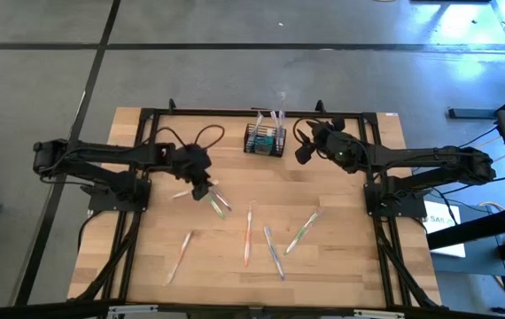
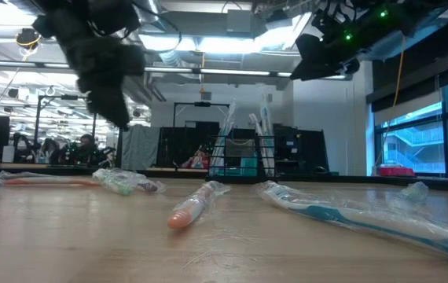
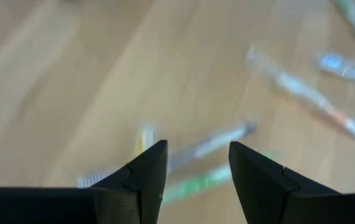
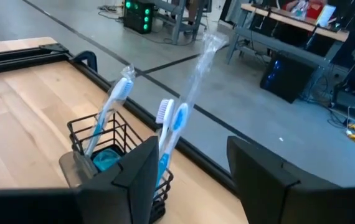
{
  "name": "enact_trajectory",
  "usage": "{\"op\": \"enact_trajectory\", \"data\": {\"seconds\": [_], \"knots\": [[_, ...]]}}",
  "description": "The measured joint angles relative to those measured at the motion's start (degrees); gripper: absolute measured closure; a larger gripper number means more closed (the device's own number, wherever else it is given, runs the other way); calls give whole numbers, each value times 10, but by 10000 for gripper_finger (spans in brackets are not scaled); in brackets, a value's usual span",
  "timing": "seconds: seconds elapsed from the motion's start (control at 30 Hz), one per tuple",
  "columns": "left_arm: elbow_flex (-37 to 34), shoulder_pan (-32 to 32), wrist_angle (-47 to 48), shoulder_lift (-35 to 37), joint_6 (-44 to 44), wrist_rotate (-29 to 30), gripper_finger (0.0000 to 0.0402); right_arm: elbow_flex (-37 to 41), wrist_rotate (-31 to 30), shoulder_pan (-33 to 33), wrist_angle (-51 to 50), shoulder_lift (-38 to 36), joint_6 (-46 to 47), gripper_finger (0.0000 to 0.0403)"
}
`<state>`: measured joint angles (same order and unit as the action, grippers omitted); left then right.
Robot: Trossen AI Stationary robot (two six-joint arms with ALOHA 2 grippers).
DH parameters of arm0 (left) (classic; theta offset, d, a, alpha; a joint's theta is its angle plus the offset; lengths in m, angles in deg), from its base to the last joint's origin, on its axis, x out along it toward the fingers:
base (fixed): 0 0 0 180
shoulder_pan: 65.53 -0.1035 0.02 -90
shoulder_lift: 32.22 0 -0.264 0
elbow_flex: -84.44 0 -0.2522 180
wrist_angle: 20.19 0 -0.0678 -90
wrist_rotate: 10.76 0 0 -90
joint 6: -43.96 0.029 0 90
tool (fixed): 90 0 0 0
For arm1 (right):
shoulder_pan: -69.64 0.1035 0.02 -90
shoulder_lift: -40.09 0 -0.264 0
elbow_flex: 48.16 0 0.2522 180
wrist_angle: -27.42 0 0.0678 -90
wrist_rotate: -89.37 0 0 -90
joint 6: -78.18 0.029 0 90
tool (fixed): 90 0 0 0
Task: Pick & Place toothbrushing station
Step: Put the top orange toothbrush in the left section of the wire organizer
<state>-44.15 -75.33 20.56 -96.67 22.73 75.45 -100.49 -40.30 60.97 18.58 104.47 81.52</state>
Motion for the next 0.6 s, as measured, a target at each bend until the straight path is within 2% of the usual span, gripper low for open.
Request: {"op": "enact_trajectory", "data": {"seconds": [0.2, 0.47, 0.6], "knots": [[0, 40, 76, 0, -67, 26, 233, 0, 0, -2, 25, 0, -12, 212], [0, 110, 94, 0, -197, 10, 233, 0, 0, -2, 77, 0, -46, 212], [0, 127, 90, -4, -205, 72, 233, 0, 0, -2, 94, 0, -53, 211]]}}
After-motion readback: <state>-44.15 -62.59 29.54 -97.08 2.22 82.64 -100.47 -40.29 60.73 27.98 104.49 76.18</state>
